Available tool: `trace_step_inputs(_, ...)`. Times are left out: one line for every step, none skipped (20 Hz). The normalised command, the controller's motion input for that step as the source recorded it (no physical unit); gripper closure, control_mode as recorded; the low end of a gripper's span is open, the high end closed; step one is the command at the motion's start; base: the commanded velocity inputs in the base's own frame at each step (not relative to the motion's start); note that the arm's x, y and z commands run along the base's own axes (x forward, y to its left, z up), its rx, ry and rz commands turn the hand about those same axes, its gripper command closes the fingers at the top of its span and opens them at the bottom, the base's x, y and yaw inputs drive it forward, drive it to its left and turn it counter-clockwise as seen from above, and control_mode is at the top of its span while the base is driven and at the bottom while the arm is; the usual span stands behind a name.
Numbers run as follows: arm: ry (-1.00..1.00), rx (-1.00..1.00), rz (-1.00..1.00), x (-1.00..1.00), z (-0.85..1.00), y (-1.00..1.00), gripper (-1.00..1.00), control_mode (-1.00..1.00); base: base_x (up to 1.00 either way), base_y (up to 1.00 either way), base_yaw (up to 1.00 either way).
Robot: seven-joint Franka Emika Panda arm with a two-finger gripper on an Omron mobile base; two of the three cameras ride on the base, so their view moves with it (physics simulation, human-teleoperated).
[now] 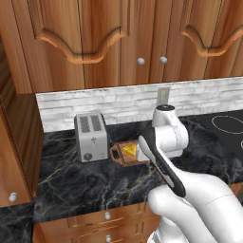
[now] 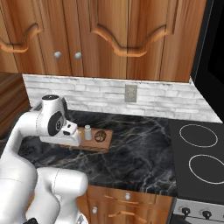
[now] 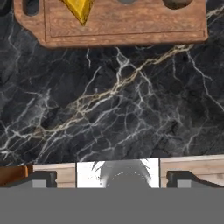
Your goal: Retrieve the reheated potato from the microwave, then place the potato, cheese, and condiment on the cutting board.
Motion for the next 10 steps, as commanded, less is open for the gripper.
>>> trace_step_inputs(-0.13,0.00,0.00,-0.73,0.12,-0.09,-1.00,-1.00,0.00,0.00,0.00)
trace_step_inputs(-0.17,0.00,0.00,-0.74,0.10,-0.08,-1.00,-1.00,0.00,0.00,0.00)
trace_step_inputs(-0.18,0.00,0.00,-0.71,0.14,-0.07,-1.00,-1.00,0.00,0.00,0.00)
trace_step_inputs(-0.15,0.00,0.00,-0.66,0.17,-0.08,-1.00,-1.00,0.00,0.00,0.00)
trace_step_inputs(-0.13,0.00,0.00,-0.62,0.19,-0.06,-1.00,-1.00,0.00,0.00,0.00)
trace_step_inputs(-0.10,0.00,0.00,-0.58,0.23,-0.05,-1.00,-1.00,0.00,0.00,0.00)
trace_step_inputs(-0.11,0.00,0.00,-0.57,0.24,-0.01,-1.00,-1.00,0.00,0.00,0.00)
trace_step_inputs(-0.12,0.00,0.00,-0.56,0.24,0.00,-1.00,-1.00,0.00,0.00,0.00)
trace_step_inputs(-0.12,0.00,0.00,-0.56,0.22,0.00,-1.00,-1.00,0.00,0.00,0.00)
trace_step_inputs(-0.15,0.00,0.00,-0.56,0.23,0.00,-1.00,-1.00,0.00,0.00,0.00)
